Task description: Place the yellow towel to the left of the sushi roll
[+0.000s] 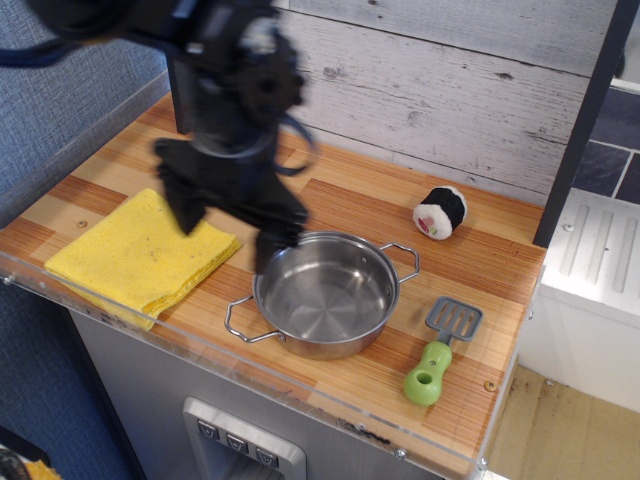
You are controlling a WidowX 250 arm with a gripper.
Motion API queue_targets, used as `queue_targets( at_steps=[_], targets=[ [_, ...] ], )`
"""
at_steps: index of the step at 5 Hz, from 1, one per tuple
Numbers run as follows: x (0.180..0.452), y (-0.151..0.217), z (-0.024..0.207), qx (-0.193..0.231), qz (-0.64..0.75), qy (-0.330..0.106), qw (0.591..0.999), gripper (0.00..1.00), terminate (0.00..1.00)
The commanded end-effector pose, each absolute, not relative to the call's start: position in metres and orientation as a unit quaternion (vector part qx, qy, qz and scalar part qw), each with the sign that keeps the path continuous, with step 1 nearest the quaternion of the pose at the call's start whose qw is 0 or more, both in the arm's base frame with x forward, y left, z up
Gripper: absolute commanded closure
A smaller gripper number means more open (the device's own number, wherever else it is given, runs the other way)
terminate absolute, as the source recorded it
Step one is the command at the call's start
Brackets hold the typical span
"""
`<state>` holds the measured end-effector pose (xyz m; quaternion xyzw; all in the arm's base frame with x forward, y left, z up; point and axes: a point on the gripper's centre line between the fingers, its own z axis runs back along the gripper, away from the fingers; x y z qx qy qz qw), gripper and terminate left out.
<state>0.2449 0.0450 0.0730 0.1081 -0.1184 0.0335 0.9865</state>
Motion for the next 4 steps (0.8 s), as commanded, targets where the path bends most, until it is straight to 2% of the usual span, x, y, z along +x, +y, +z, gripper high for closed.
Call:
queue_targets(
  at_steps=[1, 2, 4],
  targets=[
    [0.216, 0.095, 0.066, 0.092, 0.140, -0.127, 0.978, 0.00, 0.00],
    [0.206, 0.115, 0.060, 0.086, 0.190, -0.125, 0.970, 0.00, 0.00],
    [0.206, 0.138, 0.046, 0.082, 0.216, -0.112, 0.967, 0.00, 0.00]
  ],
)
